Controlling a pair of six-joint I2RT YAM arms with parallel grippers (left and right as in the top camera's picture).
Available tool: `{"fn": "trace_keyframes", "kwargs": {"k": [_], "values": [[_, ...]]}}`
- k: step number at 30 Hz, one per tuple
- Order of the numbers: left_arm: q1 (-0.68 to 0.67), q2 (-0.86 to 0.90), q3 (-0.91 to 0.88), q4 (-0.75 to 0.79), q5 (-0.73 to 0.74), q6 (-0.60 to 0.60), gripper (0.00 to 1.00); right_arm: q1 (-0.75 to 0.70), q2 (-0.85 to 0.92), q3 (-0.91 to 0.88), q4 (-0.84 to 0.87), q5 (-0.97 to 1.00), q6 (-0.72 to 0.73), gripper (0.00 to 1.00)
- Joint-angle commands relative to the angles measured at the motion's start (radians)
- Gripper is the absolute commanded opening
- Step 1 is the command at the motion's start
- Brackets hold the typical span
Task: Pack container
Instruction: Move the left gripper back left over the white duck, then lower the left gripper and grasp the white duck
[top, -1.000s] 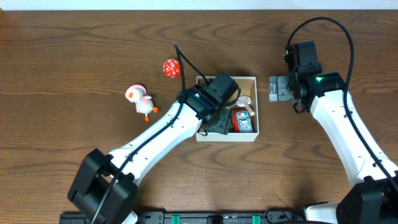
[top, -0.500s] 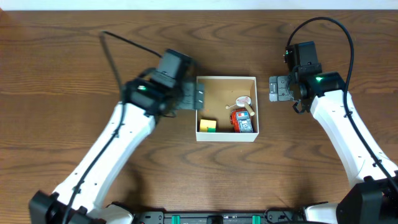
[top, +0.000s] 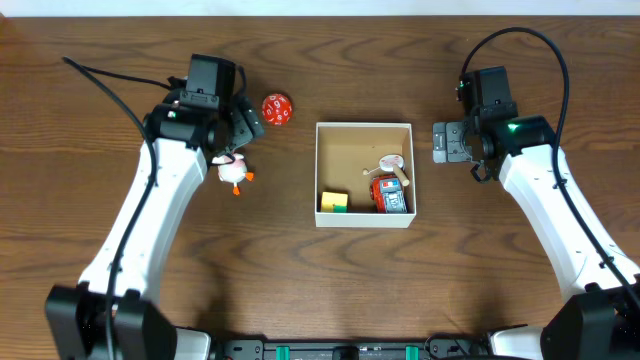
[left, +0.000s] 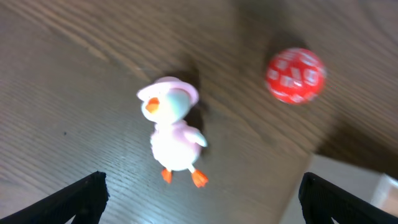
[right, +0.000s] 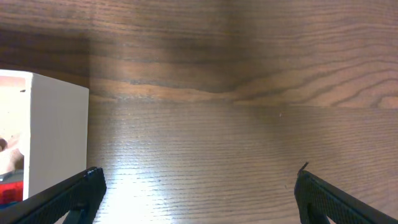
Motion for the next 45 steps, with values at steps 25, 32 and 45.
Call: {"fn": "trace_keyframes", "kwargs": {"k": [25, 32, 45], "values": [[0.054, 0.413, -0.005, 0.009, 0.028, -0.131, 0.48, -0.003, -0.008, 0.005, 0.000, 0.003, 0.011, 0.99], [0.054, 0.378, -0.004, -0.035, 0.026, -0.083, 0.06, -0.003, -0.008, 0.005, 0.000, 0.002, 0.011, 0.99], [0.041, 0.063, 0.000, -0.066, 0.145, 0.211, 0.06, -0.003, -0.008, 0.005, 0.000, 0.003, 0.011, 0.99]]}}
